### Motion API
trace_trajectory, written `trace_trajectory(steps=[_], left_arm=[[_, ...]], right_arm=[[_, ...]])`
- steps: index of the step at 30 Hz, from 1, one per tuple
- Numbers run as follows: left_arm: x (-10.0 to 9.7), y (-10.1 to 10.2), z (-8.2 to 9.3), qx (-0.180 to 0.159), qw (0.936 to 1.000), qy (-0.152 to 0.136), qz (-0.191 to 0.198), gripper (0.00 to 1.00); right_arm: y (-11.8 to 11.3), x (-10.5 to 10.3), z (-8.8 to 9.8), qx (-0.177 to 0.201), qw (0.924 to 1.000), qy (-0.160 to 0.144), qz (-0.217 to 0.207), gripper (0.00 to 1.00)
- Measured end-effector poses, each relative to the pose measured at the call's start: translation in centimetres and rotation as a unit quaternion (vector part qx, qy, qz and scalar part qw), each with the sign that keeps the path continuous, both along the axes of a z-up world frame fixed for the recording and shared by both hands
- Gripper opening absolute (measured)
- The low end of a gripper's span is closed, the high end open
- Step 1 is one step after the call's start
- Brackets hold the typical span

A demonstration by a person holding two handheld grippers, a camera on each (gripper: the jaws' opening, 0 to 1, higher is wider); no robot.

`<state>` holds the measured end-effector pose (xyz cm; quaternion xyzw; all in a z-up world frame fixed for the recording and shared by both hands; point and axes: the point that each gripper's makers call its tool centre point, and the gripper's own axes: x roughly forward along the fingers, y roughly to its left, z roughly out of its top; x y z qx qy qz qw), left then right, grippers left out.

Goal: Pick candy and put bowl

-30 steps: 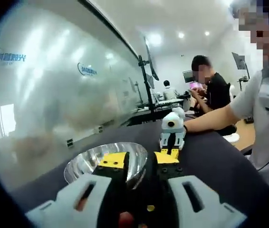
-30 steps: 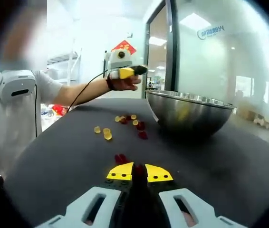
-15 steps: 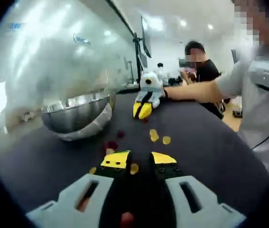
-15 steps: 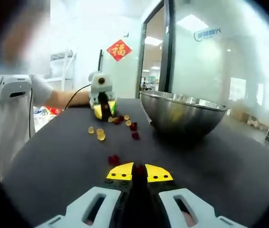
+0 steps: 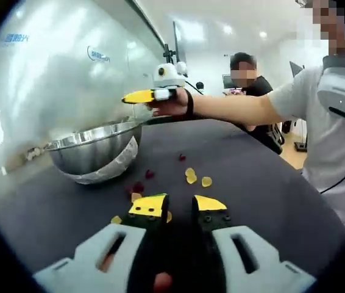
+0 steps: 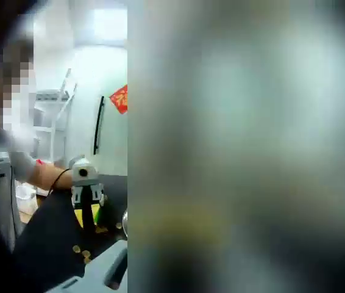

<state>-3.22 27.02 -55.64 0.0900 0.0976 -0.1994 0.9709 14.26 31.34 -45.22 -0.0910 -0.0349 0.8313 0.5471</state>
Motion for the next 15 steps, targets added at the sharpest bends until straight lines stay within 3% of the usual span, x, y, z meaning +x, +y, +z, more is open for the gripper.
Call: trace_trajectory(steps=[2, 5, 8, 11, 15], left_arm=[[-0.1, 0.1, 0.1, -0.002, 1.0000, -0.002, 0.001, 0.11], [0.0, 0.2, 0.0, 0.001, 1.0000, 0.000, 0.004, 0.11], [0.0, 0.2, -0.1, 0.002, 1.0000, 0.003, 0.004, 0.11], [0.0, 0.2, -0.2, 0.004, 1.0000, 0.004, 0.002, 0.11], [0.0, 0.2, -0.2, 0.004, 1.0000, 0.005, 0.003, 0.11]], right_arm=[[1.0, 0.3, -0.7, -0.007, 0.9999, -0.001, -0.015, 0.04], [1.3, -0.2, -1.3, -0.012, 0.9996, 0.025, -0.005, 0.05], [1.1, 0.1, -1.7, -0.015, 0.9997, 0.017, -0.009, 0.09], [0.6, 0.6, -1.6, -0.022, 0.9996, 0.007, -0.014, 0.10], [-0.3, 1.1, 0.0, -0.013, 0.9998, 0.005, -0.015, 0.11]])
